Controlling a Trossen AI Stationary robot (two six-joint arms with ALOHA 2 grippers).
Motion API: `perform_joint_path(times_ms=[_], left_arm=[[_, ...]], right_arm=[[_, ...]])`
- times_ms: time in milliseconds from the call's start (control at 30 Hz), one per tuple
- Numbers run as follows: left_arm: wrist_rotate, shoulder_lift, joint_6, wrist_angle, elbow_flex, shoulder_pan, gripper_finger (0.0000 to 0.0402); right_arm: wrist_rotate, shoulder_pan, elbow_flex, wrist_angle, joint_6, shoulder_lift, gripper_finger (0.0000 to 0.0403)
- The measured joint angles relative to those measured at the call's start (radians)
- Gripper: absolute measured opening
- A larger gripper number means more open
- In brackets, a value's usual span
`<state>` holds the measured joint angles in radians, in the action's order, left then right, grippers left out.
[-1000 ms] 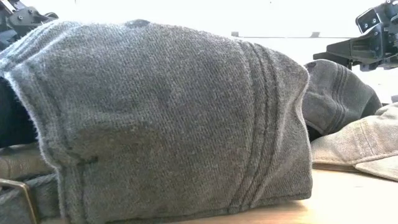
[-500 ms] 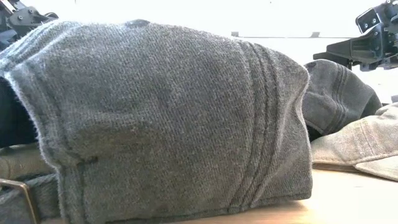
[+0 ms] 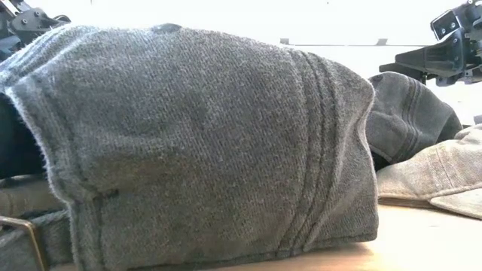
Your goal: Pick & Place hat
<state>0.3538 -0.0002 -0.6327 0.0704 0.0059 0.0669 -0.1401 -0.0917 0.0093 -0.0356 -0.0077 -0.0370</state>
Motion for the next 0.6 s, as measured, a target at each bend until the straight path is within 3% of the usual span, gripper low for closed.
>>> perform_joint_path(times_ms=[67,100,233,367,467,600], left_arm=[[0.000,0.000,0.000,0.000,0.000,0.000,0.0140],[0.000,0.000,0.000,0.000,0.000,0.000,0.0140],[0.000,0.000,0.000,0.000,0.000,0.000,0.0140],[0.000,0.000,0.000,0.000,0.000,0.000,0.0140],[0.000,0.000,0.000,0.000,0.000,0.000,0.0140],[0.000,0.000,0.000,0.000,0.000,0.000,0.0140]], right_arm=[[-0.119,0.002,0.000,-0.015,0.063,-0.007,0.0203],[-0.132,0.002,0.000,-0.017,0.175,-0.009,0.0203],[-0.122,0.001,0.000,-0.030,0.709,-0.009,0.0203],[-0.122,0.001,0.000,-0.030,1.017,-0.010,0.0203],[-0.094,-0.008,0.000,-0.081,1.064,-0.010,0.0203],[-0.045,-0.029,0.000,-0.400,1.021,-0.024,0.0203]])
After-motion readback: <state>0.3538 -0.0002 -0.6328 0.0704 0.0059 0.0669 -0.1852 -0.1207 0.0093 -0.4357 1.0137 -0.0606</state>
